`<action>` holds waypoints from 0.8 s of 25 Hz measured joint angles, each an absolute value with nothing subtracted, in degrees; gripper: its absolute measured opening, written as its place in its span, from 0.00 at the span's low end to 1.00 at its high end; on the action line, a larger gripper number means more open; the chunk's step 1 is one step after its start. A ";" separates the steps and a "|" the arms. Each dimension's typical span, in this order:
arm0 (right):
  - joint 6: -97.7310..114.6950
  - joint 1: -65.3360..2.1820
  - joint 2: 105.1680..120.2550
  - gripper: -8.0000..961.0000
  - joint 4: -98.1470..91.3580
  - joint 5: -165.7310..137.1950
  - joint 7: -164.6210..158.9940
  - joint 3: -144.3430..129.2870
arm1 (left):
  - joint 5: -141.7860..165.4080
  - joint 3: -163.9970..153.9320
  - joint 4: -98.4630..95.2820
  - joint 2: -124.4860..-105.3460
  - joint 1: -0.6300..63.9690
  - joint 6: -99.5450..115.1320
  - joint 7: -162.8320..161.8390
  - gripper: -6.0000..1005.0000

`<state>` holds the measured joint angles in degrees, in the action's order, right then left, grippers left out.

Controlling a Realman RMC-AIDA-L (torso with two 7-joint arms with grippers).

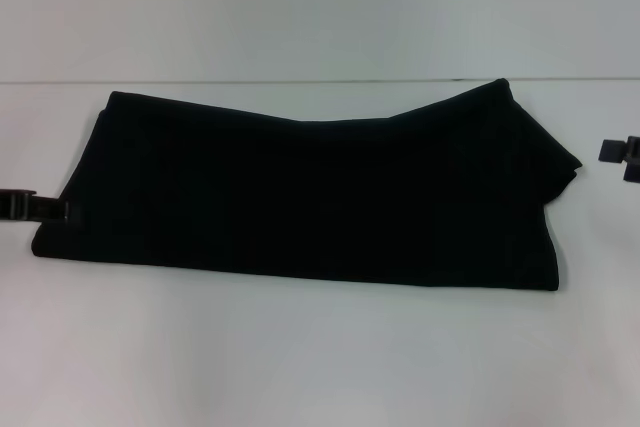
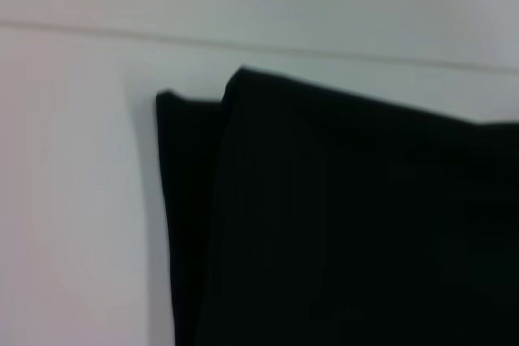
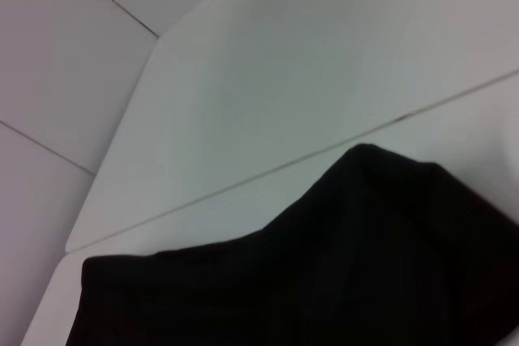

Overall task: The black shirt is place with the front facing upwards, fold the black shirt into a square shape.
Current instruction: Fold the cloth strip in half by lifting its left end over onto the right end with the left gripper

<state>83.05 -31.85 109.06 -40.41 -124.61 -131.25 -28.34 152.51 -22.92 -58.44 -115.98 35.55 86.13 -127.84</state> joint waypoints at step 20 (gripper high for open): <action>82.02 -33.23 112.40 0.81 -37.88 -124.83 -125.65 -30.14 | 160.50 -27.64 -52.25 -115.82 37.31 75.76 -133.37 0.58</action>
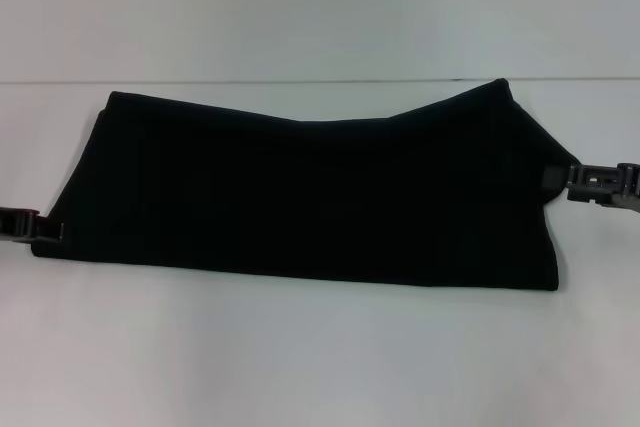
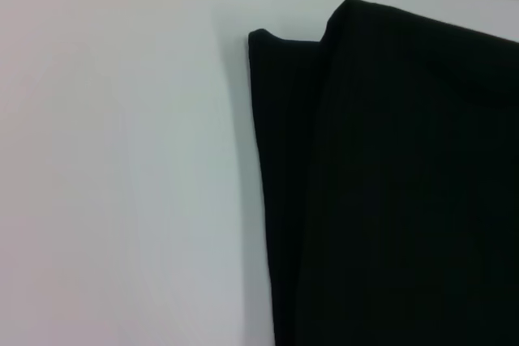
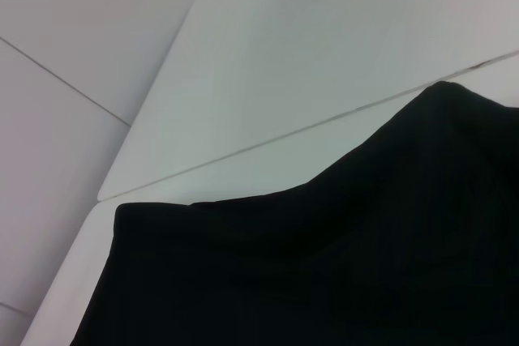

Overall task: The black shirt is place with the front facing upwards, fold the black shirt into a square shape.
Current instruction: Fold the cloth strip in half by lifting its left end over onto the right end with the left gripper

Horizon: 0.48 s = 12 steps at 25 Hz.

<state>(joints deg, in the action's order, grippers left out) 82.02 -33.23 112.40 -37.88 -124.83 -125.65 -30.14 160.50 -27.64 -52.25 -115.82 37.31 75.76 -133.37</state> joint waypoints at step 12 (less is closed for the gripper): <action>82.03 -33.22 113.07 0.81 -37.88 -124.87 -125.25 -30.32 | 160.60 -30.08 -51.34 -116.35 37.48 72.21 -133.62 0.57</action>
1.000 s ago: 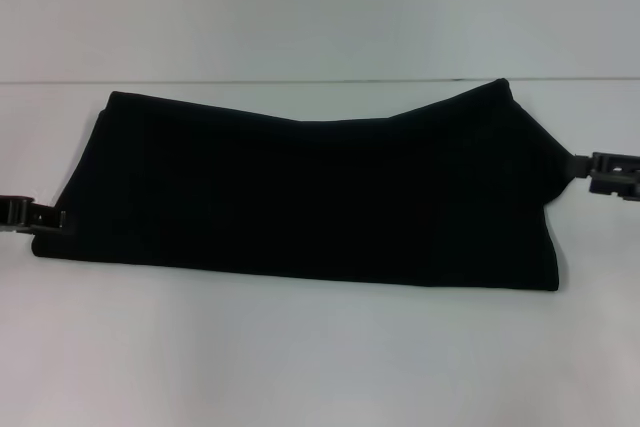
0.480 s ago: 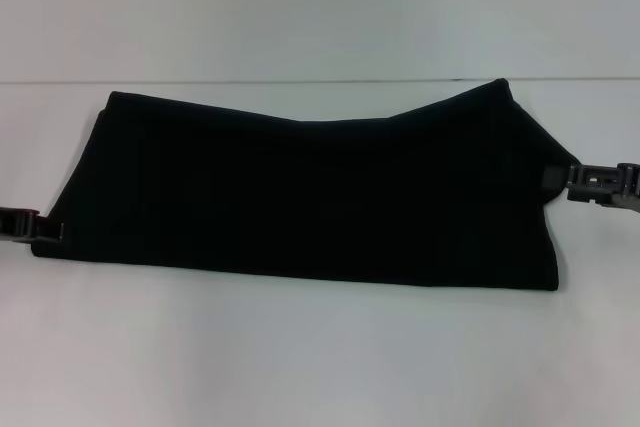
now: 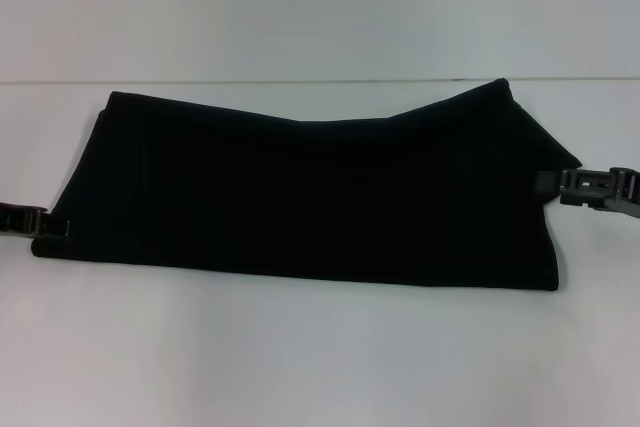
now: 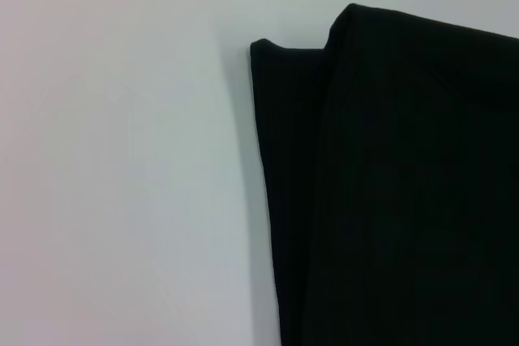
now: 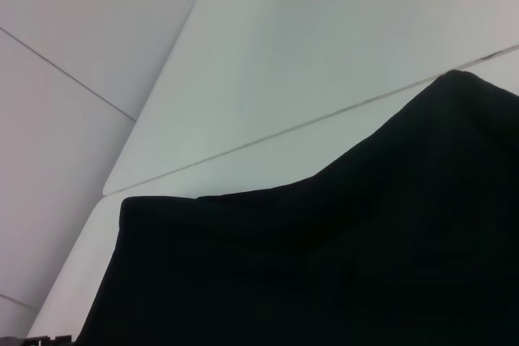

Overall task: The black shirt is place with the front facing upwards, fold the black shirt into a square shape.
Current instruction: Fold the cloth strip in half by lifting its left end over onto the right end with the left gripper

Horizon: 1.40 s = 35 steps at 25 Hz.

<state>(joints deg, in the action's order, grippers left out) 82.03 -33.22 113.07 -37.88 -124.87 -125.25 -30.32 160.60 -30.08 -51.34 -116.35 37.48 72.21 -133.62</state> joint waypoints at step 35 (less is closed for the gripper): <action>81.51 -32.71 113.38 0.81 -37.26 -124.63 -124.80 -29.97 | 162.51 -32.50 -49.04 -116.23 38.20 70.37 -133.65 0.46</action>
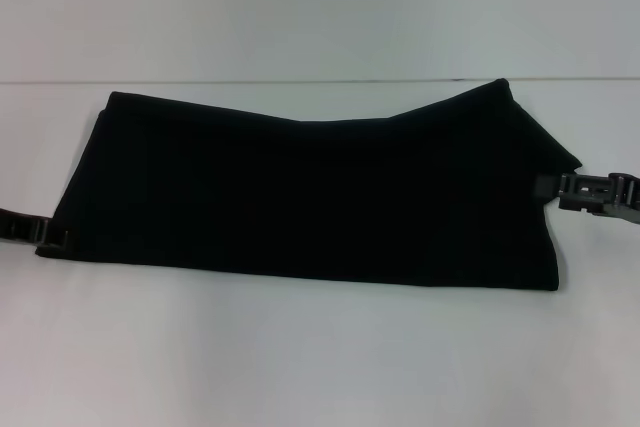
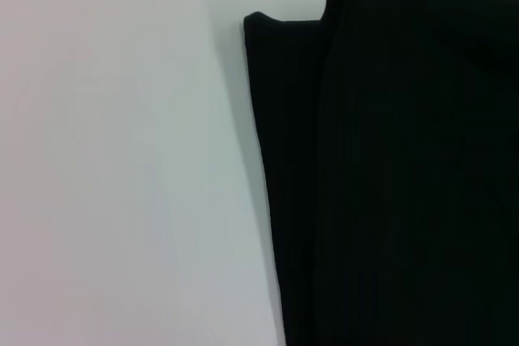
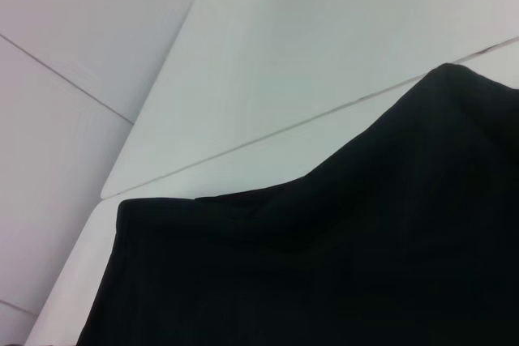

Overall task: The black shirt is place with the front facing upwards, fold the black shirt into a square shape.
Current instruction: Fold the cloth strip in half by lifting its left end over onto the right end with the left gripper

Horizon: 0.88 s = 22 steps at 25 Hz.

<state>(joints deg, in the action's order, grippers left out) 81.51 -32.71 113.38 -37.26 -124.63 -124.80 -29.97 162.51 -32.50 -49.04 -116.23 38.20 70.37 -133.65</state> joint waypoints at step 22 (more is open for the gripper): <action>81.47 -32.35 113.26 0.81 -37.17 -124.53 -124.80 -29.79 | 161.05 -30.78 -49.28 -115.72 38.94 72.63 -132.24 0.04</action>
